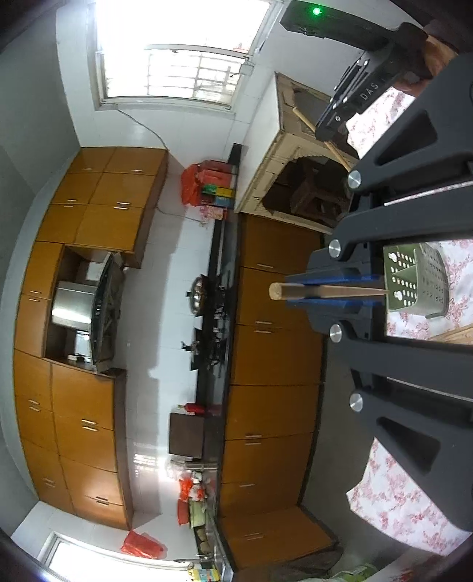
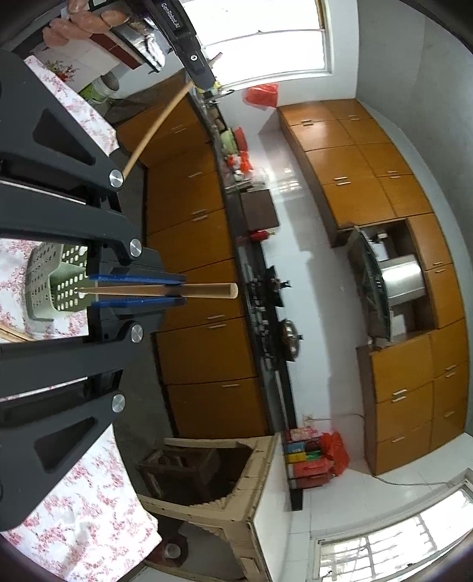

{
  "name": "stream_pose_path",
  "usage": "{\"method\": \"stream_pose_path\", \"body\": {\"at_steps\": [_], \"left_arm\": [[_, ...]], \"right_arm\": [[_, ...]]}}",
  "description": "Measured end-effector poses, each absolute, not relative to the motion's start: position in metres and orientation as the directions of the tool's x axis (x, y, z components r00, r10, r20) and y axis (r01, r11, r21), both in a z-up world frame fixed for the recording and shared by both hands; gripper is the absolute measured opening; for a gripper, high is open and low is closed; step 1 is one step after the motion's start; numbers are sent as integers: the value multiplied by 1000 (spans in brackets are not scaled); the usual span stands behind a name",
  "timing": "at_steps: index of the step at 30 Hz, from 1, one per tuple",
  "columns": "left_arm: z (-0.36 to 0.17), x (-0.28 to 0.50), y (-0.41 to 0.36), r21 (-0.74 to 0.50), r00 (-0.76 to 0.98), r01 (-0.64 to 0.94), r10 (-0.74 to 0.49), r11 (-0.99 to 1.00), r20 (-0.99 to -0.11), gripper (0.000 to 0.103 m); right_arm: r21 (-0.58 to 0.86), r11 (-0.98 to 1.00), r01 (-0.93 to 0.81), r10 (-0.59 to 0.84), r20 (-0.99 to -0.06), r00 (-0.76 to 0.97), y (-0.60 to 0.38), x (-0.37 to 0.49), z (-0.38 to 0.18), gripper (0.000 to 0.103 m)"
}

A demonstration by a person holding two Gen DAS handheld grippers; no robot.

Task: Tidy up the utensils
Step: 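Lower the left tool's chopstick into the green holder while the right tool inserts its chopstick, then open the left tool to release its chopstick while the right tool opens too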

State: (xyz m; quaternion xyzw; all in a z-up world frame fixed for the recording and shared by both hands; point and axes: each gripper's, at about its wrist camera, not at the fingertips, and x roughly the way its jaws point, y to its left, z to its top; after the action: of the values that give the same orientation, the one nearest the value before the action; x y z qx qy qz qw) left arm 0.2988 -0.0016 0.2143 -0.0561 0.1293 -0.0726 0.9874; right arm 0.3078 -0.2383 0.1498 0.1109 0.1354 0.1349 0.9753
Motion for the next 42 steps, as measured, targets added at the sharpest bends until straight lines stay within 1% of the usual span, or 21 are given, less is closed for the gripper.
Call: {"method": "stream_pose_path", "body": {"at_steps": [4, 10, 23, 27, 31, 34, 36, 41, 42], "left_arm": [[196, 314, -2, -157, 939, 133, -175, 979, -295, 8], [171, 329, -1, -157, 919, 127, -175, 979, -352, 8], [142, 344, 12, -175, 893, 87, -154, 981, -422, 8], [141, 342, 19, -188, 892, 65, -141, 980, -430, 8], [143, 338, 24, -191, 894, 53, -132, 980, -429, 13], [146, 332, 27, -197, 899, 44, -125, 979, -420, 18], [148, 328, 29, -201, 902, 38, -121, 979, -415, 19], [154, 309, 39, -211, 913, 18, -102, 977, -394, 22], [155, 302, 41, -209, 917, 15, -97, 978, -387, 23]], "right_arm": [[249, 940, -233, 300, -276, 913, -232, 319, 138, 7], [259, 938, -228, 309, -335, 890, -224, 332, 120, 7], [286, 936, -204, 309, -390, 867, -222, 341, 107, 8], [300, 937, -182, 296, -399, 868, -225, 341, 107, 8], [306, 937, -167, 286, -400, 871, -227, 339, 109, 9], [305, 939, -161, 278, -392, 877, -228, 334, 113, 21], [304, 940, -157, 272, -386, 881, -227, 331, 115, 22], [299, 942, -149, 256, -360, 897, -234, 316, 123, 22], [297, 943, -151, 255, -349, 902, -236, 310, 125, 24]]}}
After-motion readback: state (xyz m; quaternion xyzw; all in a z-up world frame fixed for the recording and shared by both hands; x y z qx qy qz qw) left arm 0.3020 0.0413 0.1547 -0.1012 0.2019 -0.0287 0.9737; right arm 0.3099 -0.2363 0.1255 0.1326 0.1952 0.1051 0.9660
